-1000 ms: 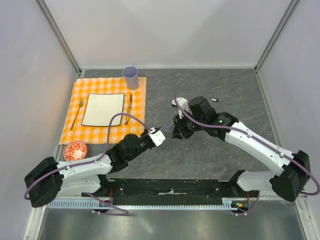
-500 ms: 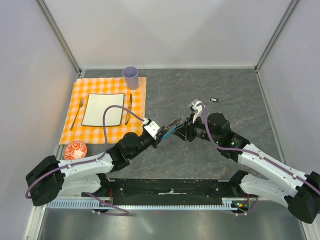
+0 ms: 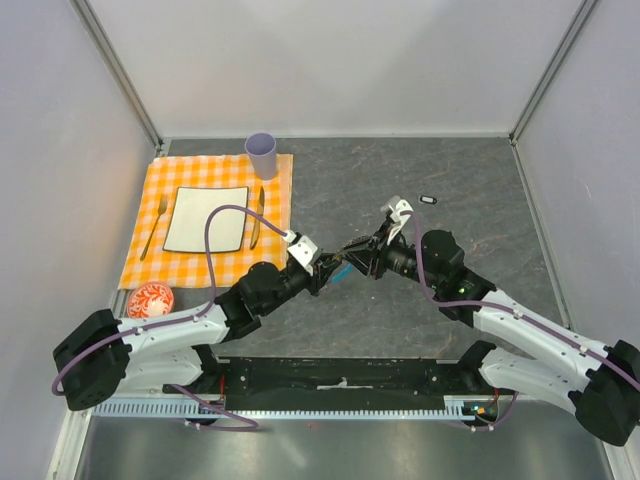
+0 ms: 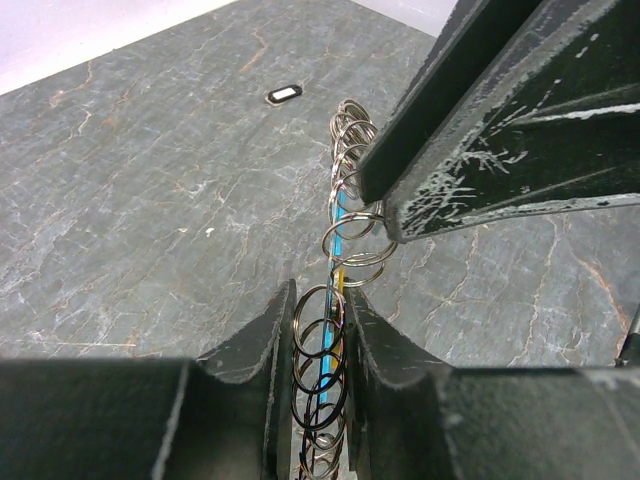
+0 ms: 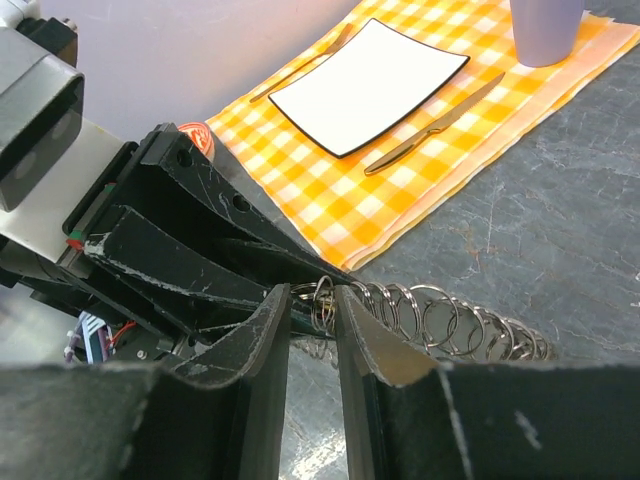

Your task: Put the keys on the keyring

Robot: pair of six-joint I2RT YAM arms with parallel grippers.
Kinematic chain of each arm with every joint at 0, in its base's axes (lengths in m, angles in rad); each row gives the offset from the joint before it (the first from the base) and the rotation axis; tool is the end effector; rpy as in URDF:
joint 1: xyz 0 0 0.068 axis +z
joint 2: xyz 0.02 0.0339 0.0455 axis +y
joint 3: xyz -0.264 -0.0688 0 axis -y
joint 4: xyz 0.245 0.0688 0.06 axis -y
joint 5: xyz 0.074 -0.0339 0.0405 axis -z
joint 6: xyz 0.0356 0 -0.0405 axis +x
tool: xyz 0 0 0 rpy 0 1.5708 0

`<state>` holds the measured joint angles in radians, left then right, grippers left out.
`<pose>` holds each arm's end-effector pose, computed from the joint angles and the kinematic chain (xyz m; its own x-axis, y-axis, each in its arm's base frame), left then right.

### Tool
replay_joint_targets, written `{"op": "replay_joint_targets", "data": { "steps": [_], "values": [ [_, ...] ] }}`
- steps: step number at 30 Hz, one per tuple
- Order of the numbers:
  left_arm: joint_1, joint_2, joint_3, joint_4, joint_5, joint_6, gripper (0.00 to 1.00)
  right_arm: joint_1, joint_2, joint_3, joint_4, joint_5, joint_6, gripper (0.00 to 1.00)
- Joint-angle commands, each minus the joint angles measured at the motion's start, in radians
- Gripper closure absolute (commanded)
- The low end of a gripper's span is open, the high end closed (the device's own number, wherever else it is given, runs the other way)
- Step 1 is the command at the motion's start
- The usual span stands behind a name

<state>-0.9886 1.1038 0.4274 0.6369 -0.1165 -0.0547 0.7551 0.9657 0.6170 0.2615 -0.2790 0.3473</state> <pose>0.1349 -0.1974 0.2383 -0.0635 -0.0022 -0.9980 0.7634 0.6440 -0.0500 0.1596 0.1637 0.2939 -0.3519 0.1181 -0.9286 -0.7858 0.5018 0.3616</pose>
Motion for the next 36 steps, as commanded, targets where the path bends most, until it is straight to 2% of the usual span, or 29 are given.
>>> {"op": "replay_joint_targets", "data": {
  "steps": [1, 18, 24, 25, 26, 29, 36],
  "values": [
    [-0.001, -0.009, 0.054, 0.076, 0.015, -0.050, 0.98, 0.003, 0.021, 0.004, 0.064, 0.003, -0.019, 0.69],
    [0.001, -0.025, 0.053, 0.075, -0.018, -0.062, 0.98, 0.003, 0.030, -0.013, 0.022, -0.014, -0.017, 0.77],
    [0.001, -0.028, 0.051, 0.072, -0.028, -0.063, 0.98, 0.003, 0.010, -0.013, 0.001, -0.003, -0.027, 0.89],
    [0.001, -0.030, 0.051, 0.072, -0.029, -0.063, 0.98, 0.003, 0.011, -0.011, -0.007, -0.005, -0.027, 0.98],
    [0.001, -0.033, 0.051, 0.070, -0.029, -0.060, 0.98, 0.003, 0.013, -0.008, -0.013, -0.006, -0.030, 1.00],
    [-0.001, -0.033, 0.050, 0.060, -0.035, -0.021, 0.98, 0.003, 0.008, 0.023, -0.070, -0.006, -0.042, 1.00],
    [0.001, -0.061, 0.024, 0.034, -0.072, 0.199, 0.98, 0.003, 0.054, 0.238, -0.416, -0.012, -0.071, 1.00]
  ]
}}
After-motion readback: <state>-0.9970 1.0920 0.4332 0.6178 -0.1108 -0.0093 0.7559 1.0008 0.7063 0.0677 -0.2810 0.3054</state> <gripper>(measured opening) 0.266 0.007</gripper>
